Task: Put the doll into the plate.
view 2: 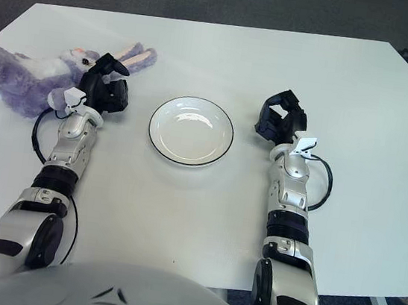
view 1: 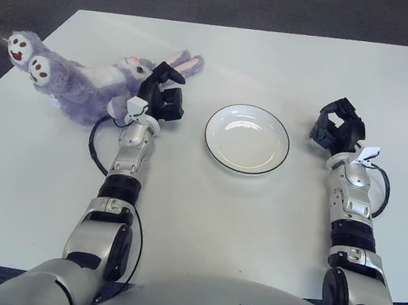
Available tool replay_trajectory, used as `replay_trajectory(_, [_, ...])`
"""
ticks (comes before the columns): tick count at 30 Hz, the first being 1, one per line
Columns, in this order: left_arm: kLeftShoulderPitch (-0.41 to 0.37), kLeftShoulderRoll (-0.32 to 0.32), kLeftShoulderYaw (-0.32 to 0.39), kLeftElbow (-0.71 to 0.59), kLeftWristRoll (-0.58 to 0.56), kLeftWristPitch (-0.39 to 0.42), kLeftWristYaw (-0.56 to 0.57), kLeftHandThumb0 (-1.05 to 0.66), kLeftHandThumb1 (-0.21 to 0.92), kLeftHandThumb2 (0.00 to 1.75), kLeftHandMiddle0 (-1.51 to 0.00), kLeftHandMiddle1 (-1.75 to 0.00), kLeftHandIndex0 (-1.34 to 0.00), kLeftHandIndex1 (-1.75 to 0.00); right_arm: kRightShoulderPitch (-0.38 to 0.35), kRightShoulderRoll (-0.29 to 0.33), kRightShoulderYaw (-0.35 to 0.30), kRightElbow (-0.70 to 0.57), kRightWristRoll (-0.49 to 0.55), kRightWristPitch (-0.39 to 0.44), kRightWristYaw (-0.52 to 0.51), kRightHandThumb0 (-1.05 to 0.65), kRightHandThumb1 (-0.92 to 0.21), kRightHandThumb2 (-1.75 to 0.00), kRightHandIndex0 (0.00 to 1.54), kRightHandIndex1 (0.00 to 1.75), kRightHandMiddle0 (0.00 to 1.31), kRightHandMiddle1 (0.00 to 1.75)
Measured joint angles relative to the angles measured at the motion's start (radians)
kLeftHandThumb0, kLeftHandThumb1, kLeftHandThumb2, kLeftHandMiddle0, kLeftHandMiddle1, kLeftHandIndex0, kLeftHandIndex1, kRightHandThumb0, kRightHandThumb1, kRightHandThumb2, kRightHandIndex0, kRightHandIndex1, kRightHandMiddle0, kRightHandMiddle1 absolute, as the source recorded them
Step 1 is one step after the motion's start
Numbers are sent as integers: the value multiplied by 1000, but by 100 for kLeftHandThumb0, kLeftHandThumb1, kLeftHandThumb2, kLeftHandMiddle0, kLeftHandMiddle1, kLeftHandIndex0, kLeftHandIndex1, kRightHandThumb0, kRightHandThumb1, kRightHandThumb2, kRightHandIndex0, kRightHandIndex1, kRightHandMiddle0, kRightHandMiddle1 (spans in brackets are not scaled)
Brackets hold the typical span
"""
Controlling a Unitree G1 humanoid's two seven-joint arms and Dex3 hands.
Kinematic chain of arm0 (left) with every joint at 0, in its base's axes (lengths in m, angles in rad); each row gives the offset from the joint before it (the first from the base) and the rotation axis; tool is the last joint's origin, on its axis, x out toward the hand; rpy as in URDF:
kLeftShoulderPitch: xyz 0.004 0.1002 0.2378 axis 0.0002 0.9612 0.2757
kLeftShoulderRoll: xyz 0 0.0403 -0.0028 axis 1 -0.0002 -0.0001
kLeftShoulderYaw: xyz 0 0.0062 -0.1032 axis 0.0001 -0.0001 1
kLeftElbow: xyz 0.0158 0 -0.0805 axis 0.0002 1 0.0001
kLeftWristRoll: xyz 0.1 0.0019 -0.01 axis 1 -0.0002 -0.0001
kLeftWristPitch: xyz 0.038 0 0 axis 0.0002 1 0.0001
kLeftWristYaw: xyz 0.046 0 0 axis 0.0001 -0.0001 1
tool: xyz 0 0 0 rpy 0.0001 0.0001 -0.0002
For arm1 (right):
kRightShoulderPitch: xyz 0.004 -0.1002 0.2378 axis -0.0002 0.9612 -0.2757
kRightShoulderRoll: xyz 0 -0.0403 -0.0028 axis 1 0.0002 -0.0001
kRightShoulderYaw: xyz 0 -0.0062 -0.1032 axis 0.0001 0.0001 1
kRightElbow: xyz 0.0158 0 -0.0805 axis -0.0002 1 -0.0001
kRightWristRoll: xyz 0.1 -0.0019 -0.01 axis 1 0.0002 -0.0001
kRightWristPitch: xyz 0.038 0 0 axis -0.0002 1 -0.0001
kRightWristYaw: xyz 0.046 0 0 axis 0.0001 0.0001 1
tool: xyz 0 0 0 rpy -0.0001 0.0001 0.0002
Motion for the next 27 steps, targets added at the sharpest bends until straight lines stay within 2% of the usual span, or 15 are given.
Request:
replay_trajectory(8, [8,-2,-7,-17,19,1,15,-45,41,120,-124,-175,-54,-175,3,0,1,-5,0,1,0,-43,-48,-111,98,175,49,175])
replay_trajectory(13, [15,3,-24,-35,102,-57,76,-44,42,118,-122,-175,-53,-175,2,0,2,-8,-1,1,-1,-43,-48,-111,98,175,49,175])
replay_trajectory(19, [47,32,-59,-119,307,-170,219,-45,40,122,-124,-175,-55,-175,-2,-1,4,-12,-2,1,-1,-43,-48,-111,96,175,48,175])
replay_trajectory(24, [79,60,-88,-208,518,-177,368,-46,37,125,-122,-175,-57,-175,-10,-4,7,-15,-3,1,-1,-43,-49,-110,96,175,48,175])
replay_trajectory(27, [104,84,-109,-242,645,-172,461,-46,39,122,-117,-175,-55,-175,-10,-3,7,-14,-3,1,-1,-43,-49,-110,97,175,48,175])
